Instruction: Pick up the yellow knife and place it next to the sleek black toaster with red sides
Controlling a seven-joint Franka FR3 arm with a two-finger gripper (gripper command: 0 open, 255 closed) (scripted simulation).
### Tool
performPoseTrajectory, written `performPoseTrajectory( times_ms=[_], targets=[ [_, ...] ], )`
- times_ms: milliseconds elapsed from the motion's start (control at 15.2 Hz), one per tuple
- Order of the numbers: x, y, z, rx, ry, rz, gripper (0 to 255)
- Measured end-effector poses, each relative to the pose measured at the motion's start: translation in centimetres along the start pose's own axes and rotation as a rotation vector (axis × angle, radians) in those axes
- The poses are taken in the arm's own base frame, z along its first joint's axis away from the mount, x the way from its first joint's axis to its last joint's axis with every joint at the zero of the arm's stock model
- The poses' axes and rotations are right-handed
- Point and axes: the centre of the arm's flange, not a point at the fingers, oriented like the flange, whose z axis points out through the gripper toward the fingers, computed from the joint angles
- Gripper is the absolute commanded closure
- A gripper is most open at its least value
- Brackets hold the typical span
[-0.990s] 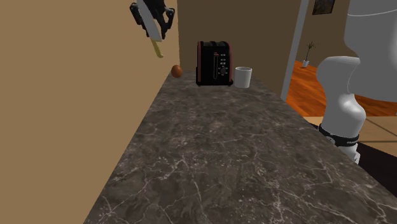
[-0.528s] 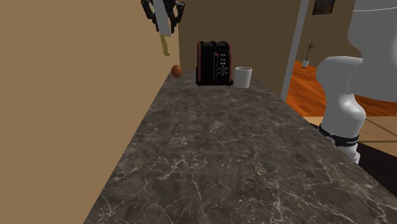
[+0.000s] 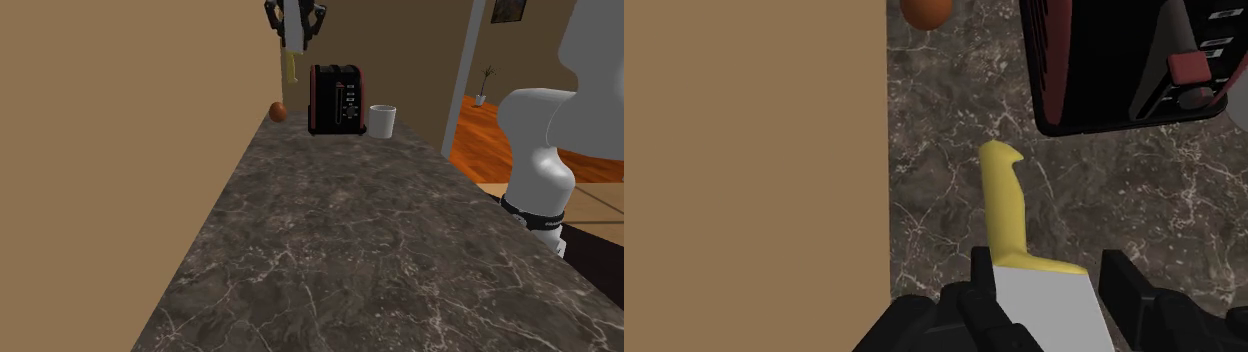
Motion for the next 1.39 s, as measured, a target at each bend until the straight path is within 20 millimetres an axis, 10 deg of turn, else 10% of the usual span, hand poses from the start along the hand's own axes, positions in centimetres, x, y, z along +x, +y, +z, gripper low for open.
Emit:
performPoseTrajectory(
  times_ms=[462, 1386],
  targets=[
    [-5.2, -6.3, 2.5, 0.000, 0.000, 0.000, 255],
    [-1.8, -7.6, 8.7, 0.000, 0.000, -0.002, 255]
  ],
)
